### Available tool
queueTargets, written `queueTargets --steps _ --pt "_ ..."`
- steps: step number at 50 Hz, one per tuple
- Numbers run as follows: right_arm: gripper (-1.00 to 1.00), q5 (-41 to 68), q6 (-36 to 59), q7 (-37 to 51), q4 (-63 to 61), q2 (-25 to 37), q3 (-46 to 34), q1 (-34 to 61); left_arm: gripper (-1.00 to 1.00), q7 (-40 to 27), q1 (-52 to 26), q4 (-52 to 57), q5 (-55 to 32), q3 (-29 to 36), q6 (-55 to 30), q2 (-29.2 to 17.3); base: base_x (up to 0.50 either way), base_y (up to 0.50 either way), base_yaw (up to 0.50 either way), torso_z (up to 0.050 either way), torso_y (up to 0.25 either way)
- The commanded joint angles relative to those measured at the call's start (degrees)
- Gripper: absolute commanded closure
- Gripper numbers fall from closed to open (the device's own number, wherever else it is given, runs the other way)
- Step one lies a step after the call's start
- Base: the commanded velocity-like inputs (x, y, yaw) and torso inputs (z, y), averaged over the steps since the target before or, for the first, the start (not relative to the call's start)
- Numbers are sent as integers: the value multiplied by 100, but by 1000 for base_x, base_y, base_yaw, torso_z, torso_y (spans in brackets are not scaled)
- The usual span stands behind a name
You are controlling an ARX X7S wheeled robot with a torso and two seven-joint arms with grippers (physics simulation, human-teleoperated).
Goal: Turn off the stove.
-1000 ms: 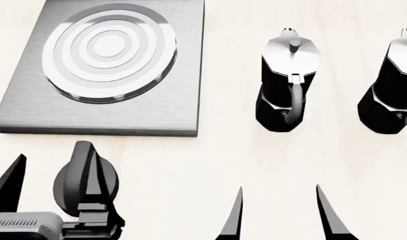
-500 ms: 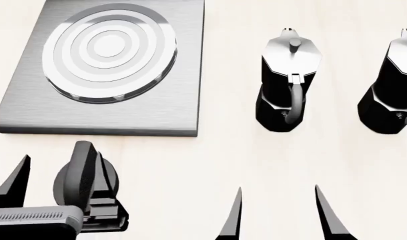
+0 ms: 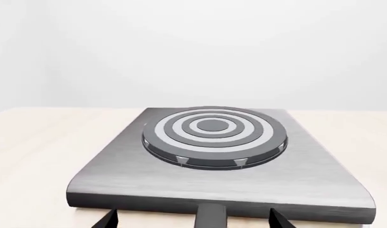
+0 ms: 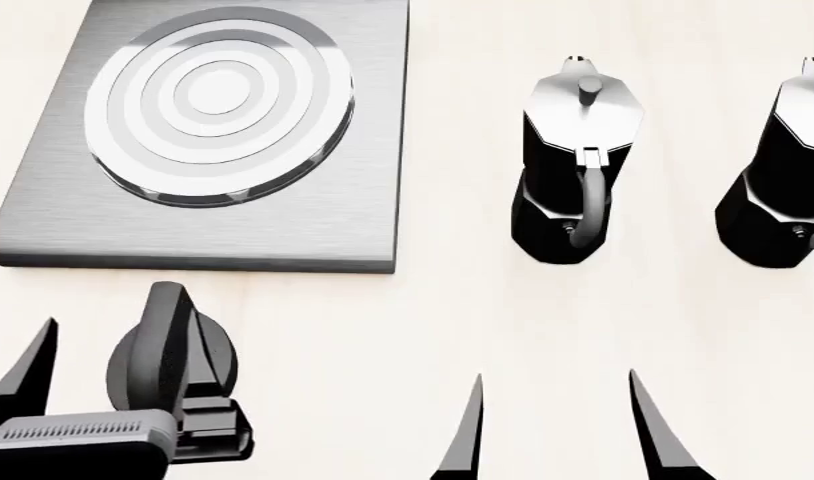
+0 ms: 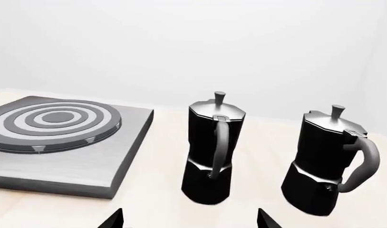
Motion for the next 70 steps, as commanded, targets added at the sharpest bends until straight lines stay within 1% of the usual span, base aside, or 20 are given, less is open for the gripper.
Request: queueTargets --steps 1,42,70 --pt "-100 19 2 16 -2 21 -19 5 -100 -70 -29 -124 -13 -21 62 -30 0 0 0 0 0" --pt "-100 54 -62 75 68 80 -97 26 -100 -219 -134 -591 -3 68 269 -79 0 0 0 0 0" --pt "-100 107 -86 114 71 125 -117 30 -100 -181 -239 -850 -167 159 150 -92 0 0 0 0 0"
